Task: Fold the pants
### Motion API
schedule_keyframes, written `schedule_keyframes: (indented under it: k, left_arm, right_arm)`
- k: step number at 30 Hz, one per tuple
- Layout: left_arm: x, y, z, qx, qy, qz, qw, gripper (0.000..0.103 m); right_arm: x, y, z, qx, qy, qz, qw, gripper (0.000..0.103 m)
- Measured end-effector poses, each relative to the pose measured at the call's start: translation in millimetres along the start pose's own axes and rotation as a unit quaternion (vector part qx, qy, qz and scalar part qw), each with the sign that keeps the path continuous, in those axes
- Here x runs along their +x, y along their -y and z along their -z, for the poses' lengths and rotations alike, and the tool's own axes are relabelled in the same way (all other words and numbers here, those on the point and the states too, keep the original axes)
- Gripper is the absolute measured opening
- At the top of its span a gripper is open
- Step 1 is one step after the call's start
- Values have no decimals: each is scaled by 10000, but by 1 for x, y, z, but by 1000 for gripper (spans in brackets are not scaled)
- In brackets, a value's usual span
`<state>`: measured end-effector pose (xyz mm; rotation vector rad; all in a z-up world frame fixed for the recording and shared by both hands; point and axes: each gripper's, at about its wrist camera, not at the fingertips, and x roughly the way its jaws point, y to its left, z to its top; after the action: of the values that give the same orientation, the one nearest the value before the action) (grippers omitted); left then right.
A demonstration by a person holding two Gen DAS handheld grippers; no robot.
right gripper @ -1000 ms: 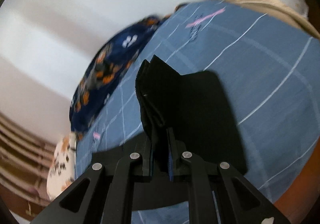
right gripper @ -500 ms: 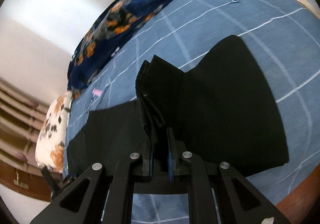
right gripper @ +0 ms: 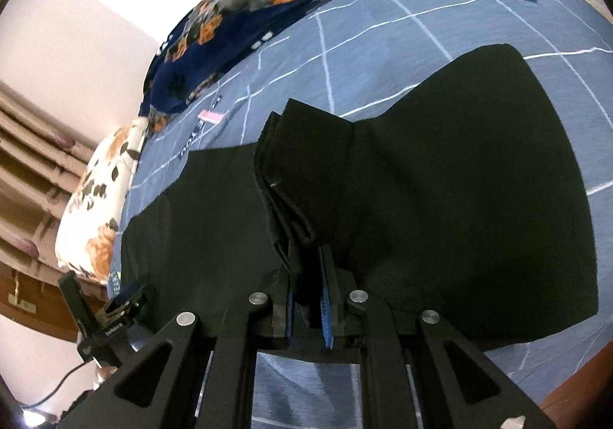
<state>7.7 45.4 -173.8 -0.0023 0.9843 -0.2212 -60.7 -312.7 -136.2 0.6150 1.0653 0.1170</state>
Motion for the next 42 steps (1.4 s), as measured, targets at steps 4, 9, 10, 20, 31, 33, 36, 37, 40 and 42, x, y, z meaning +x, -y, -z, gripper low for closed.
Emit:
schedule_keyframes:
  k: [4,9,10,20,31,33,36,37,40,42]
  left_arm:
    - [0,0,0,2,-1,-3,10000,103]
    - [1,1,0,13,-7,-10,10000,103]
    - [1,1,0,17,-10,-12,10000,103]
    - [1,2,1,28,-17,-22,10000,103]
    - [1,2,1,36,-23,-31,10000,103]
    - [2,3,0,37,-24,-30,10000,103]
    - [2,3,0,38,-25,-33,10000,103]
    - [2,4,0,39,-25,-34,10000,103]
    - [2,3,0,42,-27,-37,10000,103]
    - [2,5,-1,42,-27,-38,10000,103]
  right_arm:
    - [7,-7,2,-36,-65,-35,10000,12]
    - [14,-17,5,-167,-136,-25,9998,12]
    - [16,-19,5,-192,-144,-20,9997,12]
    - [23,-33,9,-339,-208,-32,9992,13]
    - [25,-36,10,-350,-221,-42,9991,13]
    - [27,-37,12,-354,-229,-44,9991,13]
    - [28,-39,13,-353,-238,-52,9991,13]
    - [29,-39,13,-348,-239,-56,9991,13]
    - [29,-40,13,-352,-242,-61,9991,13]
    - [29,-40,13,-336,-240,-67,9991,14]
